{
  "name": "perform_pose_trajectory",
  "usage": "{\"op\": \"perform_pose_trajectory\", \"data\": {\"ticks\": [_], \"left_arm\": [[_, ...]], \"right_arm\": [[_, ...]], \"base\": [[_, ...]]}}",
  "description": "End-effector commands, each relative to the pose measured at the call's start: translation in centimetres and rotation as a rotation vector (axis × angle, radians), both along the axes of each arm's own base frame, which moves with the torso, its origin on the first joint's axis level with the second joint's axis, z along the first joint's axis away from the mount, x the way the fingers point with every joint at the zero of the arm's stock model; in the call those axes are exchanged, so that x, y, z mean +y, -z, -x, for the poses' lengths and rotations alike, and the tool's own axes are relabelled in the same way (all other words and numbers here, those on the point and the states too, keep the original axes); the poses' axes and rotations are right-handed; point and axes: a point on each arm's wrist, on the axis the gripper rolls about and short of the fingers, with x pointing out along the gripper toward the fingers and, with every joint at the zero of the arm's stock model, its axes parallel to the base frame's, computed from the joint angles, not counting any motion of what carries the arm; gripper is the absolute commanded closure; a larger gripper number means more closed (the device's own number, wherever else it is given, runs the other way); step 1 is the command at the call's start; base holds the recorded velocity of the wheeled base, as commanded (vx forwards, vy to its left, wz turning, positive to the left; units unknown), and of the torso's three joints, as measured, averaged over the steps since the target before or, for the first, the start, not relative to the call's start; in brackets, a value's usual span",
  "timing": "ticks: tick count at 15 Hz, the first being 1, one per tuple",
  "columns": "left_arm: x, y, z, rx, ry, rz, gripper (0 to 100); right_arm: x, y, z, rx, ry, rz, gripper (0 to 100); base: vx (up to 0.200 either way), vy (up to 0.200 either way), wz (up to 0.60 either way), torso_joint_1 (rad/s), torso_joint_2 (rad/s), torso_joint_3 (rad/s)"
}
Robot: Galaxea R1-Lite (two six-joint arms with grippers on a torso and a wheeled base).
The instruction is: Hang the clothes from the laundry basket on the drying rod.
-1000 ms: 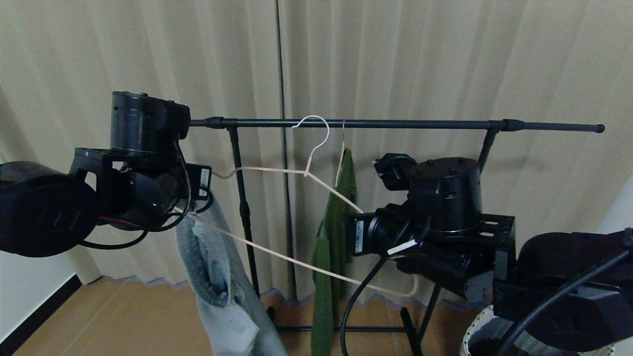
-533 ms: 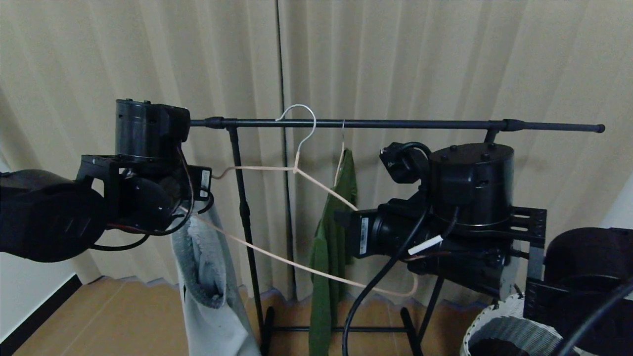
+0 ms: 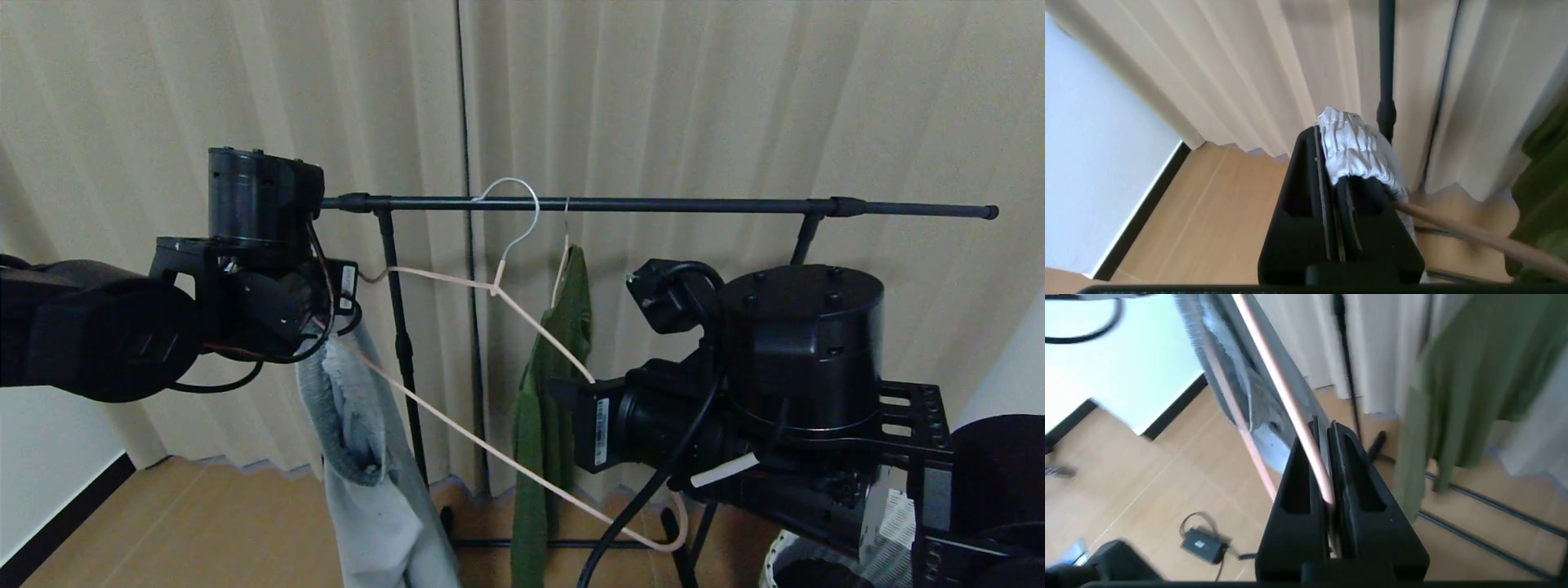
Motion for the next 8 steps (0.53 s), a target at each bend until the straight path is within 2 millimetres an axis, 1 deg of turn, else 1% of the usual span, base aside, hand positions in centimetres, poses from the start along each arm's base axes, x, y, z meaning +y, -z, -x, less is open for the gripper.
{"op": "perform_pose_trajectory", "data": {"ticks": [1, 3, 5, 7, 8], "left_arm": [[0.2, -0.4, -0.2, -0.011, -0.008, -0.002, 100], [0.3, -0.5, -0.1, -0.013, -0.006, -0.007, 100], [0.2, -0.2, 0.0, -0.002, -0.003, -0.012, 100], [0.1, -0.2, 0.0, -0.002, -0.001, -0.013, 100], [0.1, -0.2, 0.0, 0.001, 0.0, -0.015, 100]], "right_arm": [[-0.2, 0.4, 0.1, 0.013, 0.009, 0.025, 100], [-0.3, 0.7, 0.0, 0.02, 0.031, 0.049, 100], [0.3, 1.0, -0.5, 0.012, 0.05, 0.071, 100], [1.0, 1.3, -1.2, -0.007, 0.073, 0.099, 100], [1.3, 1.3, -1.9, -0.028, 0.098, 0.116, 100]], "base": [[0.0, 0.0, 0.0, 0.0, 0.0, 0.0], [0.0, 0.0, 0.0, 0.0, 0.0, 0.0], [0.0, 0.0, 0.0, 0.0, 0.0, 0.0], [0.0, 0.0, 0.0, 0.0, 0.0, 0.0], [0.0, 0.0, 0.0, 0.0, 0.0, 0.0]]}}
